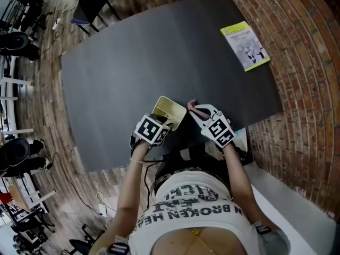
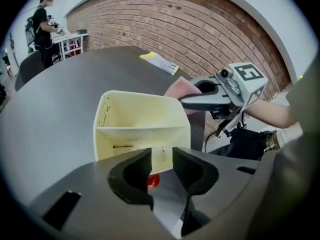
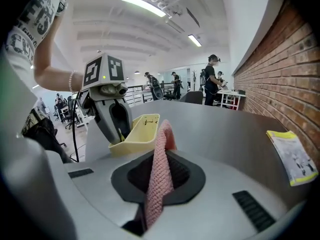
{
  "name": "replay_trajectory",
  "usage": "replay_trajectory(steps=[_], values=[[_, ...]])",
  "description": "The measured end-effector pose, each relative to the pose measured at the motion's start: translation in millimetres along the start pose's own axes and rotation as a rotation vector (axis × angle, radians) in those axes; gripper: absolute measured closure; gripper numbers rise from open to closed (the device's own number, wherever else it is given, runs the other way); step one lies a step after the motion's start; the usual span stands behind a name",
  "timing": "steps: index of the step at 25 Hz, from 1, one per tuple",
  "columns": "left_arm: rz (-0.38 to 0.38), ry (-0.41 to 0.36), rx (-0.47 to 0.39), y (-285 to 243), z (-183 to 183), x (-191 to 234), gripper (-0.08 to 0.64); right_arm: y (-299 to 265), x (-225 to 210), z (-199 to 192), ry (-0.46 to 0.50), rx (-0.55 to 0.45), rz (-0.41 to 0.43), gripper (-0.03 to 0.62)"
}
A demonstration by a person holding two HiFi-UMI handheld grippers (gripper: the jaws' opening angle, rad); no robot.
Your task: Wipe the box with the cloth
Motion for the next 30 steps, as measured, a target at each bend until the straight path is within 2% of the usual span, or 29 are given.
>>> replay_trajectory(steps=[5, 8, 10, 11, 15, 17, 23, 26, 30], values=[[-0.035, -0.058, 0.101, 8, -19, 1, 0.423, -4, -1, 8, -0.003, -0.011, 0.006, 0.575], [-0.034, -0.045, 0.072, 12, -21, 3, 0.422, -7, 3, 9, 0.012, -0.008, 0.022, 0.575], [-0.037, 0.017, -0.029, 20, -16, 4, 0.422, -9, 5, 9, 0.014, -0.005, 0.029, 0.575], [-0.042, 0.066, -0.114, 26, -12, 3, 0.422, -9, 6, 9, 0.012, -0.003, 0.031, 0.575], [-0.076, 0.341, -0.542, 51, 0, 6, 0.416, -8, 2, 6, 0.004, 0.007, 0.033, 0.575], [-0.054, 0.43, -0.637, 51, -2, 8, 0.408, -8, -4, 4, 0.001, 0.008, 0.035, 0.575], [0.087, 0.484, -0.7, 37, 5, 13, 0.403, -13, -16, 15, 0.029, -0.022, 0.084, 0.575], [0.166, 0.464, -0.639, 33, 8, 15, 0.403, -16, -17, 20, 0.063, -0.032, 0.119, 0.575], [0.192, 0.445, -0.521, 34, 8, 17, 0.403, -19, -8, 25, 0.08, -0.045, 0.167, 0.575]])
Point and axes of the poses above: the fingertips, and each gripper's own axes: y backward along the fingers, x to its left, z out of its top, the point moved 3 cm from there along y, backward along the fingers, and after that the axes turned 14 degrees about -z, right-handed, at the moved point
